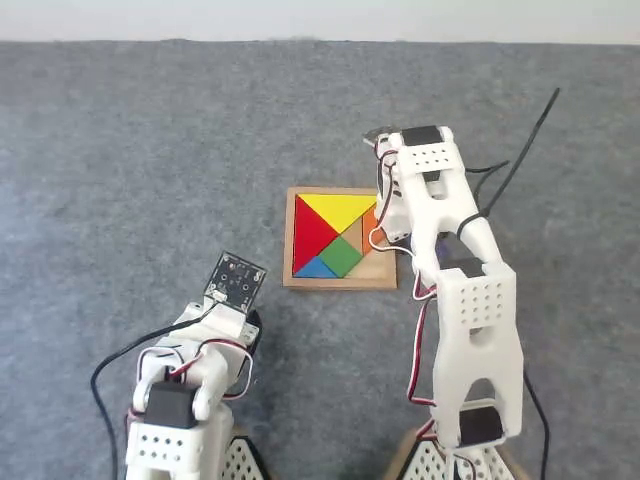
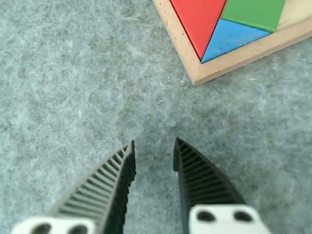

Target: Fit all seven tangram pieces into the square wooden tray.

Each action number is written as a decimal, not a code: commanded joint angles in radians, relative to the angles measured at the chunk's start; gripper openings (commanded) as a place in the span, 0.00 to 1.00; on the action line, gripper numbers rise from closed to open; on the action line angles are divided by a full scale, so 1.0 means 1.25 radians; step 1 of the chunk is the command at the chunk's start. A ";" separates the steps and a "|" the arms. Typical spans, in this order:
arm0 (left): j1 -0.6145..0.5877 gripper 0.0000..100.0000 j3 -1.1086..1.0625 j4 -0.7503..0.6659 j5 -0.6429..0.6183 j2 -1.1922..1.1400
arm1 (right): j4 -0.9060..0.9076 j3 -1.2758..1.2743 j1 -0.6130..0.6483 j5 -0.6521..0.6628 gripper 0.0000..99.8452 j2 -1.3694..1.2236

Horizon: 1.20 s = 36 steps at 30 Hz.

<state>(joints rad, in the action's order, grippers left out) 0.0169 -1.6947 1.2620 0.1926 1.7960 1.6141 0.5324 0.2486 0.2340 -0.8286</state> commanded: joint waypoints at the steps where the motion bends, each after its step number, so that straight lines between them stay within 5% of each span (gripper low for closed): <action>1: 0.000 0.12 0.009 0.002 -0.006 0.017 | 0.002 -0.032 0.021 -0.009 0.24 0.002; 22: 0.000 0.12 0.009 0.002 -0.006 0.017 | -0.033 -0.102 -0.024 -0.018 0.16 0.025; 36: 0.000 0.12 0.009 0.002 -0.006 0.017 | -0.078 -0.284 -0.020 0.041 0.16 0.407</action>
<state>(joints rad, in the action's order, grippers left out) 0.0169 -1.6947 1.2620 0.1926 1.7960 1.5666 0.2470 0.2225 0.2585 -0.5201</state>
